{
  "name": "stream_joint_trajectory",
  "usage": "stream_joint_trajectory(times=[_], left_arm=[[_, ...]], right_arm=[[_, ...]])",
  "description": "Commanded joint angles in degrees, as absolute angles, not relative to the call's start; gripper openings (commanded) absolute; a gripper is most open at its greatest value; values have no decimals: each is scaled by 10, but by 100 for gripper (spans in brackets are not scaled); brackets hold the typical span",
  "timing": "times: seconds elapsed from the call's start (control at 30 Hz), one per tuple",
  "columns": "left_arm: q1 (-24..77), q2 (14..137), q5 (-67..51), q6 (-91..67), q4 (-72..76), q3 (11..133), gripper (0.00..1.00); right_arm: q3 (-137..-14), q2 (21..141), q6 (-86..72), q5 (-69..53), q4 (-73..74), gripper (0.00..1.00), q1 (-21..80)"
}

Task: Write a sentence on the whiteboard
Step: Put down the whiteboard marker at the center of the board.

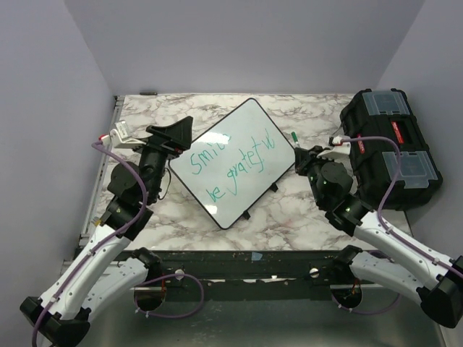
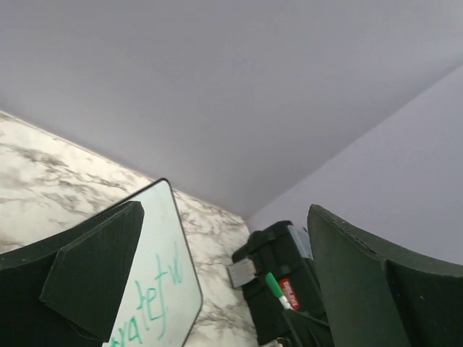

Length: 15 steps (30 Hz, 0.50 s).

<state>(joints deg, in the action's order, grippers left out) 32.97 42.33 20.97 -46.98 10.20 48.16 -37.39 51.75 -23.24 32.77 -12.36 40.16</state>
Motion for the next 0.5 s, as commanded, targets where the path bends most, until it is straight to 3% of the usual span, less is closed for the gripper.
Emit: stream_joint_trajectory(times=[0.0, 0.47], left_arm=[[291, 398, 219, -419, 102, 460, 98], [219, 380, 222, -377, 75, 433, 99]], right_arm=[[-328, 495, -320, 432, -66, 1, 401], [-211, 524, -581, 449, 14, 1, 401]])
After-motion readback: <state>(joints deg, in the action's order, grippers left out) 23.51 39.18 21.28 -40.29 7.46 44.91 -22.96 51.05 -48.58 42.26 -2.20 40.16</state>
